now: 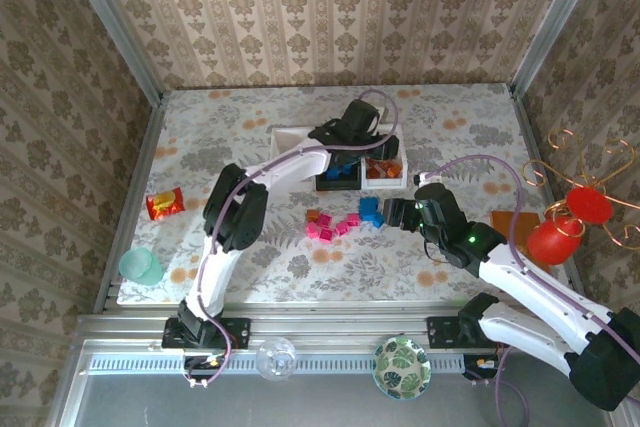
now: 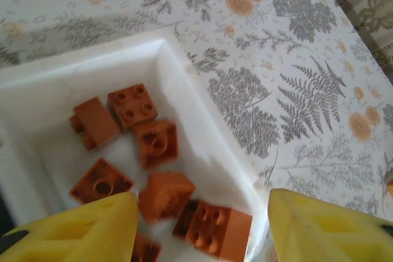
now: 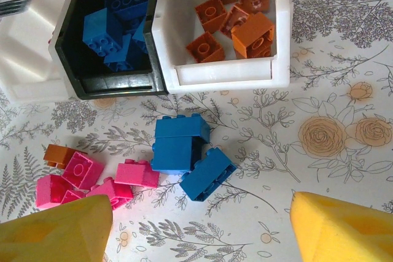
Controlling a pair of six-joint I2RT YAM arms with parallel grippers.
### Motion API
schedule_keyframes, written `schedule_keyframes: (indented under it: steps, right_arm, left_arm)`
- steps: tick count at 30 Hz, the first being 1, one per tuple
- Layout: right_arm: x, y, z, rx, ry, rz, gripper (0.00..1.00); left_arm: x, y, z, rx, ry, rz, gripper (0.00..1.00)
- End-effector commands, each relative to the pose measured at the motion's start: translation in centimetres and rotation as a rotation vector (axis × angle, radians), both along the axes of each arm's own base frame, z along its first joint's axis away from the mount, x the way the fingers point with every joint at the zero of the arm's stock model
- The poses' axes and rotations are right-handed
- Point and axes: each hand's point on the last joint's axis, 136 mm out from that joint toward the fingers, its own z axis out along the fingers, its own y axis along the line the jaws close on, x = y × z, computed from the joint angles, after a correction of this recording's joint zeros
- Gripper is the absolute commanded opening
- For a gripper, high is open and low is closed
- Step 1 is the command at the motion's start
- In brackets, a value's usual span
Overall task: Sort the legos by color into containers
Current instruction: Place the lego in the container, then pick up the lego from the bottom-center of the table.
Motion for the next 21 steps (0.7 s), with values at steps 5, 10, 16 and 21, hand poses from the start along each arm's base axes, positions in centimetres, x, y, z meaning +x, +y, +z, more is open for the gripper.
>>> schedule_keyframes:
  steps: [5, 10, 16, 21]
  right_arm:
    - [0.0, 1.4, -1.0, 0.002, 0.032, 0.049, 0.78]
    - [-0.5, 4.9, -2.0, -0.011, 0.059, 0.18, 0.77]
    - [-1.6, 10.2, -4.6, -0.054, 0.122, 0.354, 0.77]
    - [-1.2, 12.7, -6.3, -0.081, 0.15, 0.373, 0.77]
  left_arm:
    - [-4.8, 4.7, 6.9, -0.123, -0.096, -0.009, 0.71]
    - [-10.6, 10.5, 4.5, -0.091, -0.077, 0.022, 0.76]
    - [-15.9, 19.5, 0.9, 0.007, -0.051, 0.151, 0.83]
    - [-18.8, 24.5, -1.1, 0.027, -0.03, 0.243, 1.0]
